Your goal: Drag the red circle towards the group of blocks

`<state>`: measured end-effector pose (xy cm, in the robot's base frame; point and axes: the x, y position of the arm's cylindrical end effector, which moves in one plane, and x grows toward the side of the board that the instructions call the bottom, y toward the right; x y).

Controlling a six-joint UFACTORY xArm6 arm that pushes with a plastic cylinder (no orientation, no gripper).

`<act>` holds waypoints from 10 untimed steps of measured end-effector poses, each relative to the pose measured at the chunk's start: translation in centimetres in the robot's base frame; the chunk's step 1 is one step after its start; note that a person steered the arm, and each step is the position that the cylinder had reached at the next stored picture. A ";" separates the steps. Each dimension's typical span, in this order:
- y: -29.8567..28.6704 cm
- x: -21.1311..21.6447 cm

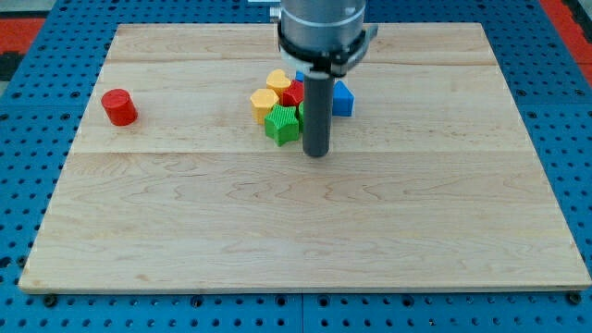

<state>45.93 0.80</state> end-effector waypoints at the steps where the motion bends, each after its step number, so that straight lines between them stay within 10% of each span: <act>1: -10.7 -0.8; 4: -31.3 -4.1; 7: -30.4 -13.8; 10: -15.8 -4.8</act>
<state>41.13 -14.95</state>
